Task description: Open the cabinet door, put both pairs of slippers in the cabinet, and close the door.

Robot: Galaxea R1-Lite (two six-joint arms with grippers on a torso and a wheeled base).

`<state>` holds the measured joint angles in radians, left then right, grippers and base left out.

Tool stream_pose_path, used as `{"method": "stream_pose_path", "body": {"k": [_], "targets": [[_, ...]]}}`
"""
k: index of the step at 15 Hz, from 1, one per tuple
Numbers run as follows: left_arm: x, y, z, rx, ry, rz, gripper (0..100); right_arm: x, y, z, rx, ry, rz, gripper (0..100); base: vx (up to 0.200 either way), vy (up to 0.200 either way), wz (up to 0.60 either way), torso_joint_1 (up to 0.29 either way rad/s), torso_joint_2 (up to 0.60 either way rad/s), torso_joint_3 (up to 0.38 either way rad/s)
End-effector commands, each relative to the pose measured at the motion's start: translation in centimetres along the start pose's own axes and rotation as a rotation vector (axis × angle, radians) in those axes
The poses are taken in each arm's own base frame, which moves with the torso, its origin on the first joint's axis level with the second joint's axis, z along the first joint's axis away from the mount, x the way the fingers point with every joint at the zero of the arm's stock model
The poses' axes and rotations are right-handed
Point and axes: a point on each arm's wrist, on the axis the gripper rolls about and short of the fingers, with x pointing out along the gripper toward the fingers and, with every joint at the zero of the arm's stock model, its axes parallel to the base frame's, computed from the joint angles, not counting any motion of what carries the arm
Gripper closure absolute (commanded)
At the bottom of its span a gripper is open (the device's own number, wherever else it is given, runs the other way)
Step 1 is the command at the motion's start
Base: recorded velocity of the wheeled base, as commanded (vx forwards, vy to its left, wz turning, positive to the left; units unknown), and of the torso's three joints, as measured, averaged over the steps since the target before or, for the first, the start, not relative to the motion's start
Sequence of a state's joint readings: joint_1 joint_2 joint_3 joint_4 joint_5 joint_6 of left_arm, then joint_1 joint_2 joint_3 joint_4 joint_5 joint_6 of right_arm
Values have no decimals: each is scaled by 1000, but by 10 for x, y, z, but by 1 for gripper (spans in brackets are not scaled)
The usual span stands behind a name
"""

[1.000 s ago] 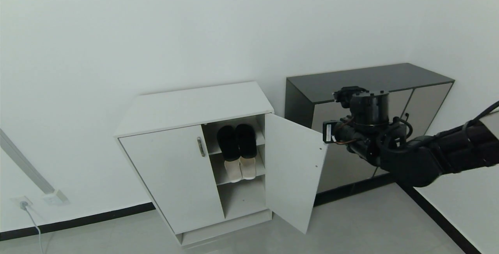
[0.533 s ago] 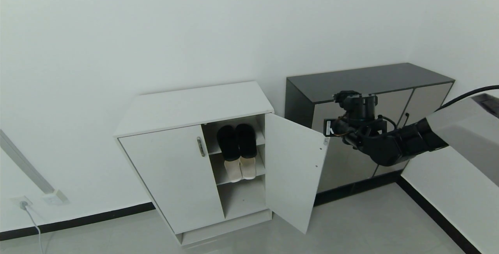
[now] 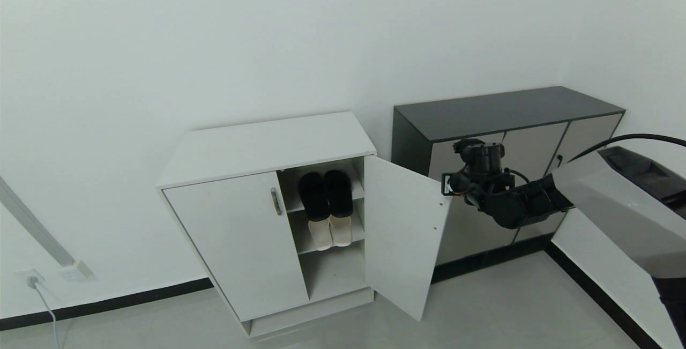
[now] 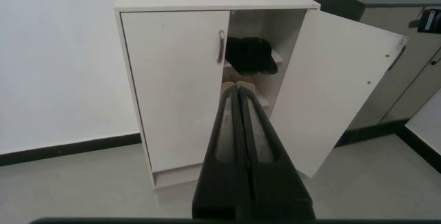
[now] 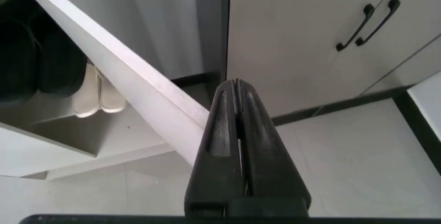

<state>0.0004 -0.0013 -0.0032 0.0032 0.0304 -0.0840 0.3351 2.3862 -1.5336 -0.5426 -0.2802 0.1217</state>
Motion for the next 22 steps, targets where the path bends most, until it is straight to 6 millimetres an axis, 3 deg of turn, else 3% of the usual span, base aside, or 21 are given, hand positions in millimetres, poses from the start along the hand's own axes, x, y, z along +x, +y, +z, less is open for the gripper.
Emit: {"method": "stream_pose_path", "body": {"k": [1,11,14,20,22], "targets": [[0,0,0,0,1,1,100,8,-1,-3,14,9,-5,100,0,0,0,0,0,0],[0,0,0,-2,1,1,100,7,6,-3,35,52,14,100,0,0,0,0,0,0],[0,0,0,-2,1,1,100,-9,24,-5,16,69,54,100,0,0,0,0,0,0],[0,0,0,-2,1,0,100,-88,86,-1,-36,78,246,100,0,0,0,0,0,0],[0,0,0,-3,1,1,100,-107,97,-1,-55,81,285,100,0,0,0,0,0,0]]}}
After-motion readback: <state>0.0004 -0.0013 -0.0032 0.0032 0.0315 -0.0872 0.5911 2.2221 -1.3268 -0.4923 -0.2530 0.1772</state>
